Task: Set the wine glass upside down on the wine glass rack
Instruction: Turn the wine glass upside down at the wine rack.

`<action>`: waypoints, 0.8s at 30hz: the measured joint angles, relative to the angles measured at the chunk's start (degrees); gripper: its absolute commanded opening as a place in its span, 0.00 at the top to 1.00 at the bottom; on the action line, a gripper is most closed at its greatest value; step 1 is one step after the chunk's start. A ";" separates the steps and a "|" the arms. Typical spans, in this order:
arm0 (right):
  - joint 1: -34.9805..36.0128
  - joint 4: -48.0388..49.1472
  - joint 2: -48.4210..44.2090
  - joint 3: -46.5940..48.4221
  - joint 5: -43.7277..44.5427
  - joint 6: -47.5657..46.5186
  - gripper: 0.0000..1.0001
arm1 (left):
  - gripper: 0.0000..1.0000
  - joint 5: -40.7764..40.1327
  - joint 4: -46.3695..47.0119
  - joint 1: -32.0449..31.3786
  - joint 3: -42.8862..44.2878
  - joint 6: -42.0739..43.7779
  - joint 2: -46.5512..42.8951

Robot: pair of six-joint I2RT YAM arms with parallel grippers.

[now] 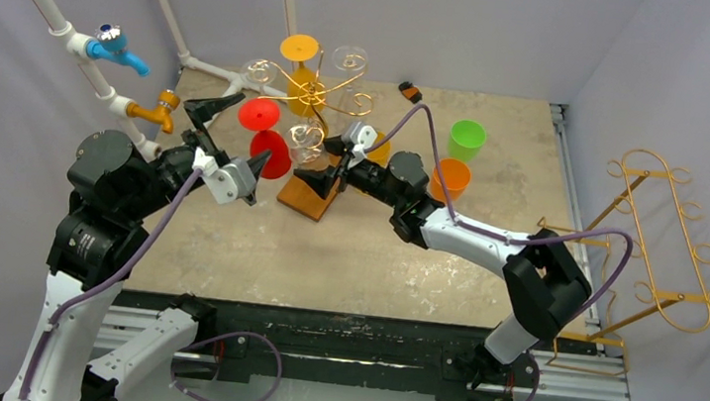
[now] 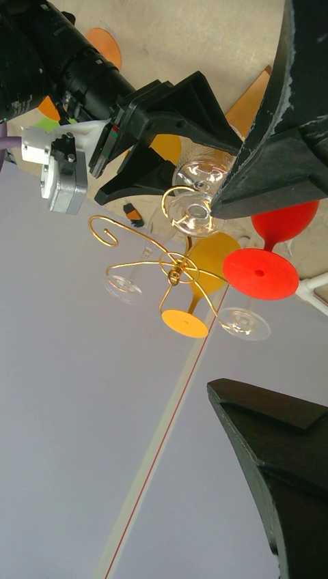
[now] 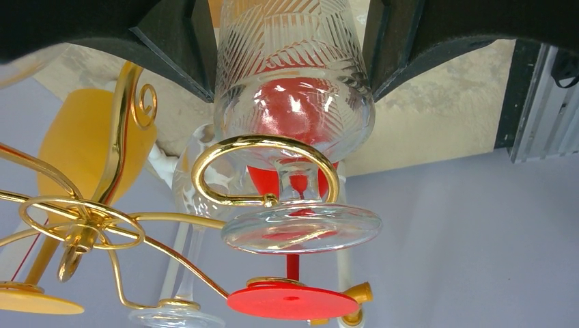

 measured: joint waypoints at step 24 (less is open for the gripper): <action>-0.31 7.98 -2.78 -6.64 3.30 2.89 0.69 | 0.05 -0.35 -0.02 0.00 -0.04 0.02 0.11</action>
